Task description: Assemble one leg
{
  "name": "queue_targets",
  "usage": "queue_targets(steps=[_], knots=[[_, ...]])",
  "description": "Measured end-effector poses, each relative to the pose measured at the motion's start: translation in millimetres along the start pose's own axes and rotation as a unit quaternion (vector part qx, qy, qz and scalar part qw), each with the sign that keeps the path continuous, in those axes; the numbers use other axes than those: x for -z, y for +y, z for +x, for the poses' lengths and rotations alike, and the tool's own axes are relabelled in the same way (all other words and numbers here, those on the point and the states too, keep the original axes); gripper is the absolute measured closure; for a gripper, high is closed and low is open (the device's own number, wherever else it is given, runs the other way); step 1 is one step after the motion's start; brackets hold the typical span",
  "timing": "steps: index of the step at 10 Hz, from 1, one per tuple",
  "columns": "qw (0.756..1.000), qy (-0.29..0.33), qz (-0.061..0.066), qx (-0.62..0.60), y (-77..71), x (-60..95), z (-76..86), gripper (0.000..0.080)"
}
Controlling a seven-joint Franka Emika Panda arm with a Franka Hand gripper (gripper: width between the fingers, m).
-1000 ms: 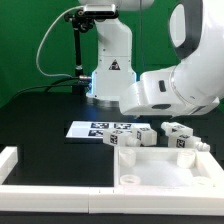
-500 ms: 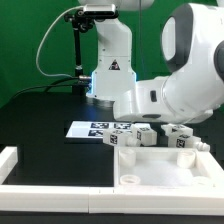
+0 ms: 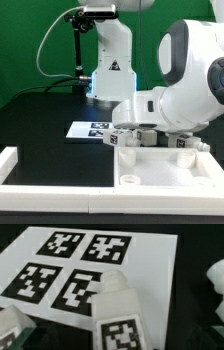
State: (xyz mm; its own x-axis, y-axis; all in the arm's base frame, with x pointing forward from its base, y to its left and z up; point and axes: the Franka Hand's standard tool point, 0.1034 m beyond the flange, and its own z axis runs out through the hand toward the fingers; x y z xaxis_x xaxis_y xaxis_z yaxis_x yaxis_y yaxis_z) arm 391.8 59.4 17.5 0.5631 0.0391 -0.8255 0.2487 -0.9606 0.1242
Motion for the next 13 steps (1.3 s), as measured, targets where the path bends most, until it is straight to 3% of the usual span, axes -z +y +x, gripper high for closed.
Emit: queue_targets(steps=[2,4,5,8,9,10,11,12,13], knots=[[1.0,0.0,0.0,0.0,-0.2,-0.7,0.5,0.015],[1.0,0.0,0.0,0.0,-0.2,-0.8,0.5,0.0427],[1.0,-0.001,-0.001,0.0,-0.1,-0.8,0.3,0.0522],[1.0,-0.003,-0.001,0.001,-0.2,2.9,-2.3,0.0522],[1.0,0.001,0.002,0.003,0.3,22.4,-15.7,0.0522],[1.0,-0.007,0.018,0.005,3.3,48.8,-35.8,0.0522],[0.999,0.006,0.034,0.003,9.8,78.5,-39.1,0.0522],[0.998,0.057,0.036,0.006,18.2,109.6,-37.2,0.0522],[0.993,0.112,0.028,0.034,23.0,128.5,-32.4,0.0522]])
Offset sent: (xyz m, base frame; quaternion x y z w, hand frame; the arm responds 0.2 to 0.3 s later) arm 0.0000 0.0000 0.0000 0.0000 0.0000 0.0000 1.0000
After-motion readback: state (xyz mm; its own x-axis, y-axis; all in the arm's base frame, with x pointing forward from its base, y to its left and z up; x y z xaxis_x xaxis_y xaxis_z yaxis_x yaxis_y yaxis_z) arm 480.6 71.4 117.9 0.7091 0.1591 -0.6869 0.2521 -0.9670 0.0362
